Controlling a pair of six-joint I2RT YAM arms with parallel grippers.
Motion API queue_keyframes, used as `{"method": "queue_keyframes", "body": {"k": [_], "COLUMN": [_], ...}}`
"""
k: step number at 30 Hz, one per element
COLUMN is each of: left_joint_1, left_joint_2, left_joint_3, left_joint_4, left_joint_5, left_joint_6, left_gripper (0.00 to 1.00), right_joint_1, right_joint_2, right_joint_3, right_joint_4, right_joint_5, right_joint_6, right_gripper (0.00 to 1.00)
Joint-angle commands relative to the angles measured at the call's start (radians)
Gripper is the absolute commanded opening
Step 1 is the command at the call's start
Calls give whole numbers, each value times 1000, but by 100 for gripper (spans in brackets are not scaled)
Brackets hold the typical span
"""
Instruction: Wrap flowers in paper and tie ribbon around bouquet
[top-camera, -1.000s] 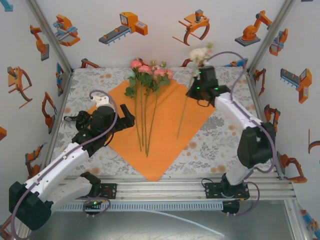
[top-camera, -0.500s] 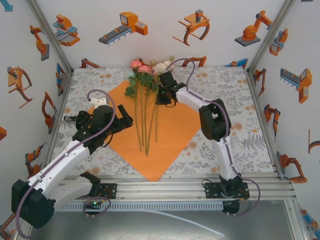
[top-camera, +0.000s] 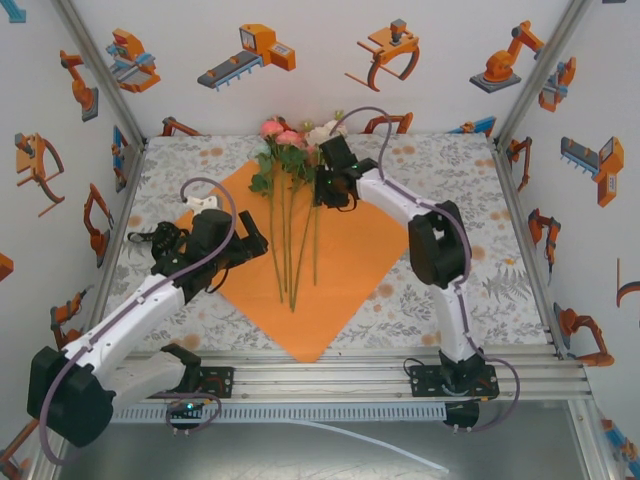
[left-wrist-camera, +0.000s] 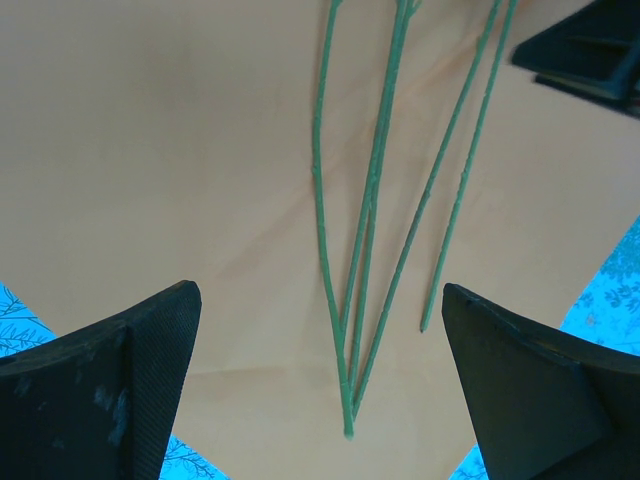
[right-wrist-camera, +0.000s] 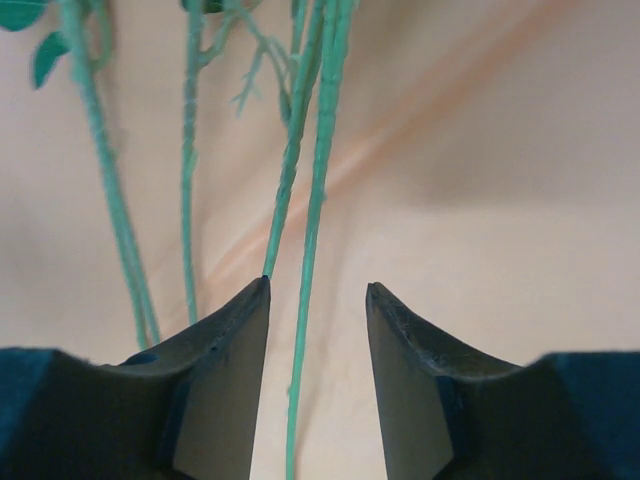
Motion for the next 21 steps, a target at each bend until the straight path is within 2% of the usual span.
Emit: {"method": "queue_keyframes", "body": {"k": [1, 6, 7, 9, 12, 18, 21], "left_joint_1": [8, 15, 18, 18, 9, -96, -119], "left_joint_2": [63, 125, 130, 131, 116, 8, -66], "left_joint_3": [11, 17, 14, 1, -4, -36, -93], "left_joint_4": [23, 32, 25, 19, -68, -390, -491], "left_joint_5": [53, 47, 43, 50, 41, -99, -121], "left_joint_6": [19, 29, 18, 6, -43, -331, -481], "left_gripper": [97, 76, 70, 65, 64, 61, 61], "right_joint_1": [2, -22, -38, -67, -110, -188, -222], "right_joint_2": [-185, -363, -391, -429, -461, -420, -386], "right_joint_3": [-102, -408, -470, -572, -692, -762, -770], "right_joint_4": [15, 126, 145, 183, 224, 266, 304], "right_joint_5": [54, 122, 130, 121, 106, 72, 56], "right_joint_6": [-37, 52, 80, 113, 141, 138, 146], "right_gripper": [44, 44, 41, 36, 35, 34, 33]}}
